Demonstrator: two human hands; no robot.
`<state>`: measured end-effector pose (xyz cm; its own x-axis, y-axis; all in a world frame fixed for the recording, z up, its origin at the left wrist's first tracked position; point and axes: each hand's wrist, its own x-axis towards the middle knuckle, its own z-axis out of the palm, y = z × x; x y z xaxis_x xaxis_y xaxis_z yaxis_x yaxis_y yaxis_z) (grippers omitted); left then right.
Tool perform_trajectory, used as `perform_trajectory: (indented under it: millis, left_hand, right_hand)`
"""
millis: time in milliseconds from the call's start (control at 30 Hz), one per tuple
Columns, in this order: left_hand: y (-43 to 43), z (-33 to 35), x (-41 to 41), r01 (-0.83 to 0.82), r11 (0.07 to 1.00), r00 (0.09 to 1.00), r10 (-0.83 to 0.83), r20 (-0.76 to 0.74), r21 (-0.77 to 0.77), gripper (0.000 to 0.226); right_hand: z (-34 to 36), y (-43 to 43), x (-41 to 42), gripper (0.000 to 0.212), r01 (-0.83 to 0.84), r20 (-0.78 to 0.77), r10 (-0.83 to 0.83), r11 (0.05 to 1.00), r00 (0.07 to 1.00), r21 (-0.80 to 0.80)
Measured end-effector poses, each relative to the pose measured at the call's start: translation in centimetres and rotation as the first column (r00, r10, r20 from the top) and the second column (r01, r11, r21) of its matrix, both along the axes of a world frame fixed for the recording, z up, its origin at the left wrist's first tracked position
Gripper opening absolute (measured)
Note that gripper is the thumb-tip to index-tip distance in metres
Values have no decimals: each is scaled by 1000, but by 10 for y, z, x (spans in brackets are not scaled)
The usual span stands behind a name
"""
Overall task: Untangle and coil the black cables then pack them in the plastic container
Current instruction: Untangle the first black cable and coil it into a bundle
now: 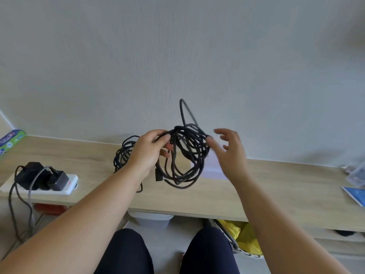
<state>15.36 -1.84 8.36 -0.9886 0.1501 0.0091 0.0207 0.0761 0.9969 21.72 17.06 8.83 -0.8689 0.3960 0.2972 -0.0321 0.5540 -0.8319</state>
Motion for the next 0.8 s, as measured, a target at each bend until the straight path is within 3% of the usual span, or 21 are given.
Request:
perform_trajectory:
  millis: [67, 133, 267, 367, 500, 600, 700, 800]
  left_hand:
    - [2, 4, 2, 21, 998, 999, -23, 37, 53, 11]
    - [3, 7, 6, 55, 994, 997, -60, 55, 99, 11]
    - [0, 12, 8, 15, 997, 999, -19, 49, 81, 11]
    - [-2, 15, 6, -25, 997, 998, 21, 55, 75, 12]
    - [-2, 15, 7, -42, 989, 991, 24, -128, -139, 16]
    - [-6, 19, 8, -18, 917, 954, -104, -282, -399, 25]
    - [-7, 25, 13, 134, 838, 937, -281, -209, -529, 39]
    - [-6, 30, 17, 142, 837, 935, -290, -207, -529, 39]
  right_hand:
    - [-2, -9, 3, 52, -177, 116, 162, 976, 980, 129]
    - [-4, -13, 2, 57, -243, 223, 206, 957, 953, 157]
    - [7, -12, -2, 17, -182, 173, 149, 964, 974, 194]
    - [10, -8, -2, 9, -227, 161, 226, 974, 961, -16]
    - [5, -5, 3, 10, -231, 135, 266, 946, 954, -229]
    - [9, -5, 8, 10, -220, 102, 253, 941, 962, -258]
    - [17, -8, 11, 8, -295, 135, 328, 930, 935, -221]
    - [23, -9, 11, 10, -328, 134, 357, 923, 924, -199]
